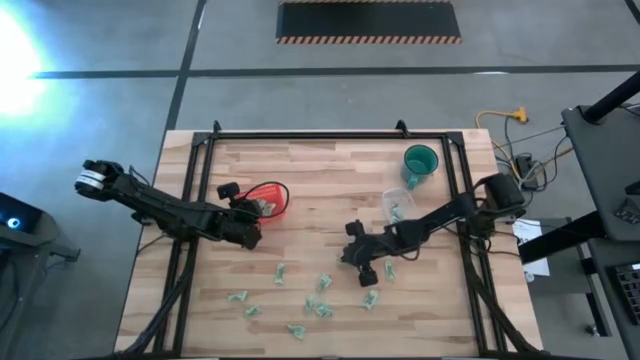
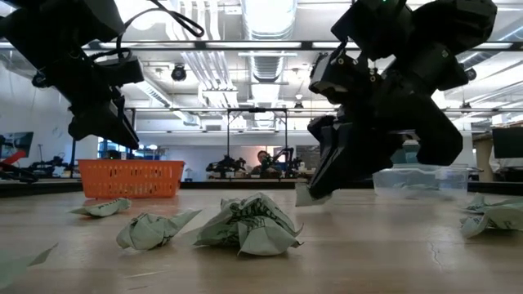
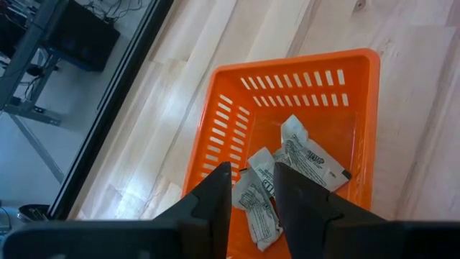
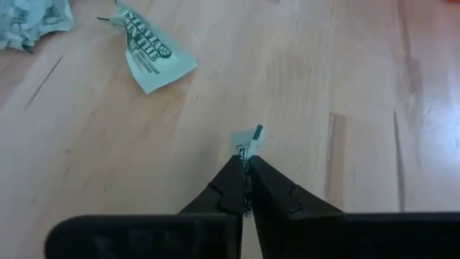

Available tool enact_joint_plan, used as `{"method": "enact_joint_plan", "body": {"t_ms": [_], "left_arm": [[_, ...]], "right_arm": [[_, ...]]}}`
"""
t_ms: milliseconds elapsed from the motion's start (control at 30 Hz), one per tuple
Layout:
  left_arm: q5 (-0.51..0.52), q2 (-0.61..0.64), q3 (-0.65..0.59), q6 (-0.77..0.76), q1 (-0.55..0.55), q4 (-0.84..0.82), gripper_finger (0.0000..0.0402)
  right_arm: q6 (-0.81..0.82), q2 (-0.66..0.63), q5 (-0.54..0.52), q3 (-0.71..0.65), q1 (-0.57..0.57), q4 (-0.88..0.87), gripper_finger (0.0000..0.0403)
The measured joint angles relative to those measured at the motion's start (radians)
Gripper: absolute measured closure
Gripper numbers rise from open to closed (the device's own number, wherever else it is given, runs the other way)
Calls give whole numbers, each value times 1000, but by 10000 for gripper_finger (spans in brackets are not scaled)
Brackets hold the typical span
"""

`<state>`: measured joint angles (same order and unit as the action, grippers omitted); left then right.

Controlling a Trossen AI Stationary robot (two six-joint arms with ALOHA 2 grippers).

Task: Pick and place items into bin
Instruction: Put the stevia packet into the transparent container

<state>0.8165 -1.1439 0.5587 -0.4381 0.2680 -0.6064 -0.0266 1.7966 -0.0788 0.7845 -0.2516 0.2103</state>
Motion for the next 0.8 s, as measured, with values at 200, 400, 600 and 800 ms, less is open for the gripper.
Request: {"method": "enact_joint_plan", "body": {"t_ms": [200, 400, 600, 800], "left_arm": [[0, 0, 0, 0, 0, -1, 313], [0, 0, 0, 1, 0, -1, 313], [0, 0, 0, 1, 0, 1, 313], [0, 0, 0, 1, 0, 4, 313]], "right_arm": [[14, -81, -38, 20, -1, -168, 394], [136, -214, -247, 36, -10, -440, 394], [352, -341, -410, 28, -30, -683, 394], [634, -436, -537, 7, -58, -923, 394]]}}
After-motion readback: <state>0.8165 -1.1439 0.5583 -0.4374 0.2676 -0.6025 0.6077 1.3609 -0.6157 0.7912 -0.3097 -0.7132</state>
